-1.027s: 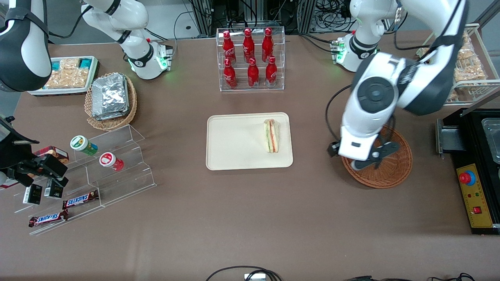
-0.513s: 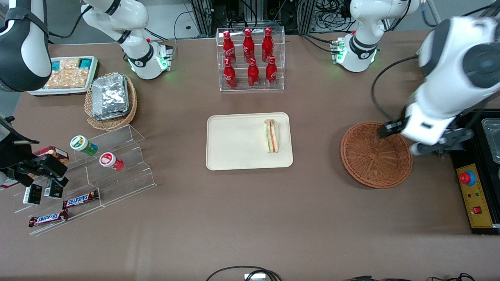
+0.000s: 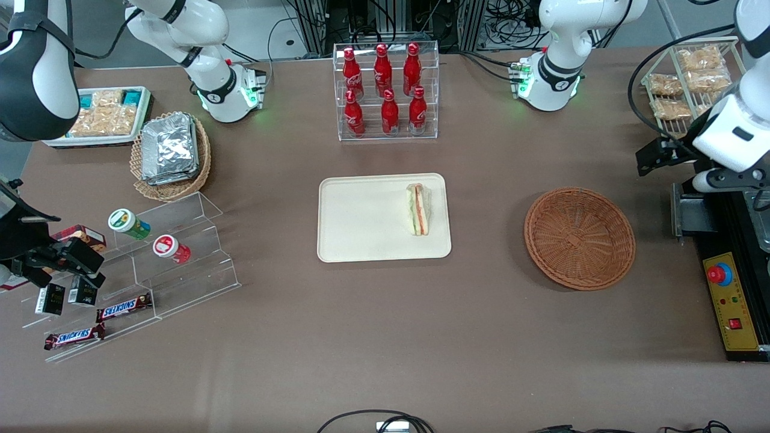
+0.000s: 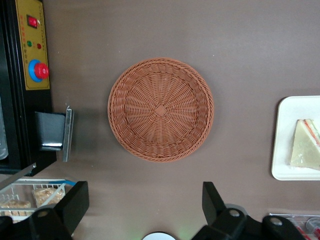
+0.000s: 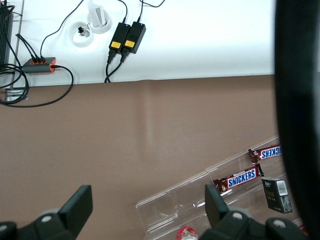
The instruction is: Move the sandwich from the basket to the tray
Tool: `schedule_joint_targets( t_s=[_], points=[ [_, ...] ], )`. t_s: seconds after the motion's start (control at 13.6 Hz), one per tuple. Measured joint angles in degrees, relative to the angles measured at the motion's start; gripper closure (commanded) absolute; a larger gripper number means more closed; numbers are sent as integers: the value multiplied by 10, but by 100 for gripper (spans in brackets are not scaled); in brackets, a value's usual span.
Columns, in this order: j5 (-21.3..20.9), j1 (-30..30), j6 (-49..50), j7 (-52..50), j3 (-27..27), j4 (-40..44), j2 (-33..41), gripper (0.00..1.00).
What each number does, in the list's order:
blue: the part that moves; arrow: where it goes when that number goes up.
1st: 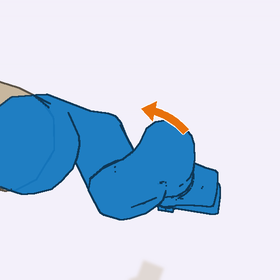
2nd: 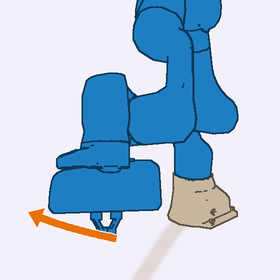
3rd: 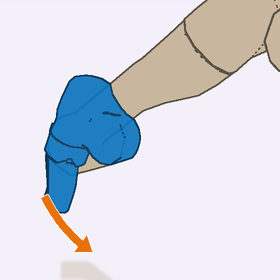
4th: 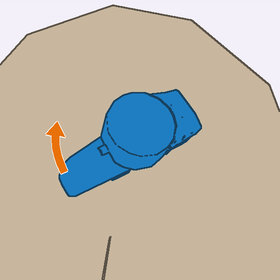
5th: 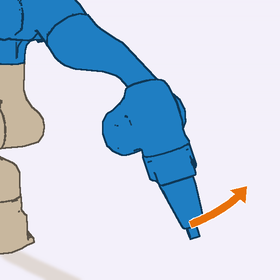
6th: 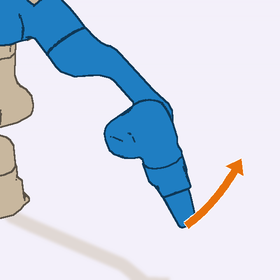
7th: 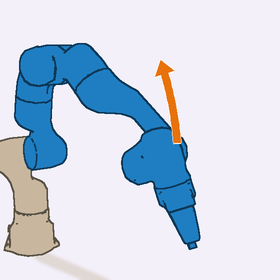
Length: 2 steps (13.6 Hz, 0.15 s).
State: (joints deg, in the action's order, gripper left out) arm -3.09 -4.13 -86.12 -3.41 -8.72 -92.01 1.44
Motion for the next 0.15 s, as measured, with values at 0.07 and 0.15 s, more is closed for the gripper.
schedule_joint_targets(
  t_s=[0.07, 0.15],
  points=[
    [1, 1, 0, 6, -1, 0, 2, 0],
    [2, 2, 0, 8, -3, 0, 4, 0]
  ],
)
